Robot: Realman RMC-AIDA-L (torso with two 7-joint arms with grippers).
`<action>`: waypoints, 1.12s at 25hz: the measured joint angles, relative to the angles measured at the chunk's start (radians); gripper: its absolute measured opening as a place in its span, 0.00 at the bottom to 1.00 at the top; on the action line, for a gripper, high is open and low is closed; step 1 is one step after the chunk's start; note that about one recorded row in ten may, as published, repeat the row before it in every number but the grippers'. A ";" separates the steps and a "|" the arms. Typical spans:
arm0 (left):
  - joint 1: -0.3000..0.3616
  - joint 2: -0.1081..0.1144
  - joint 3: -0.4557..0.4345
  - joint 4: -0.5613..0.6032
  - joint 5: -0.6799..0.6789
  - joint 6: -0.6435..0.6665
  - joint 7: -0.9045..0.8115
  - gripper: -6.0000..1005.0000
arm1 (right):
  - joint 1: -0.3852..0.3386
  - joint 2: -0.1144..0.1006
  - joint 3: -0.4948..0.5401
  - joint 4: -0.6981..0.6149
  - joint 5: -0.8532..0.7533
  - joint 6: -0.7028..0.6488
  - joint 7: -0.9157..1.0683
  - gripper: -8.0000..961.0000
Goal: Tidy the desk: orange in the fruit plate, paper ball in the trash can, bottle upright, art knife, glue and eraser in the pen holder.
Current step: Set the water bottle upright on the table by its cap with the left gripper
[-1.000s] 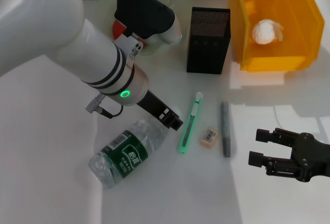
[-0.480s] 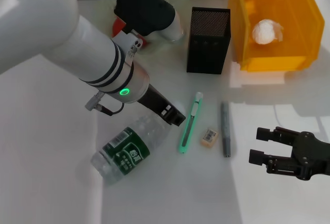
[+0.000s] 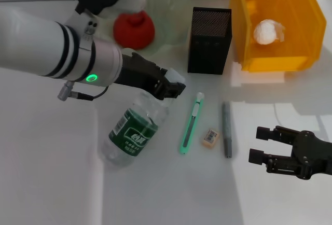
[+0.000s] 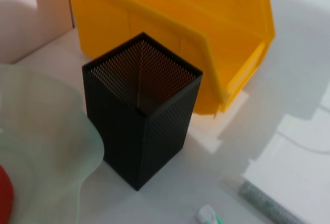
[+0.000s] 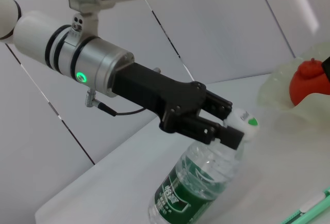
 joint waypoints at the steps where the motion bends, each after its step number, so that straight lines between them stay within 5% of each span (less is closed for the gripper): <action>1: 0.021 0.000 -0.030 0.006 -0.041 0.000 0.041 0.44 | 0.001 0.000 0.001 0.000 0.001 0.000 0.000 0.88; 13: 0.139 0.003 -0.316 -0.124 -0.466 0.052 0.463 0.44 | 0.027 0.003 0.001 0.009 0.007 0.020 0.001 0.88; 16: 0.148 0.004 -0.403 -0.230 -0.604 0.092 0.608 0.44 | 0.041 -0.002 0.001 0.033 0.008 0.030 0.001 0.88; 28: 0.128 0.004 -0.501 -0.605 -0.964 0.113 1.093 0.44 | 0.078 0.002 0.012 0.063 0.007 0.101 0.004 0.88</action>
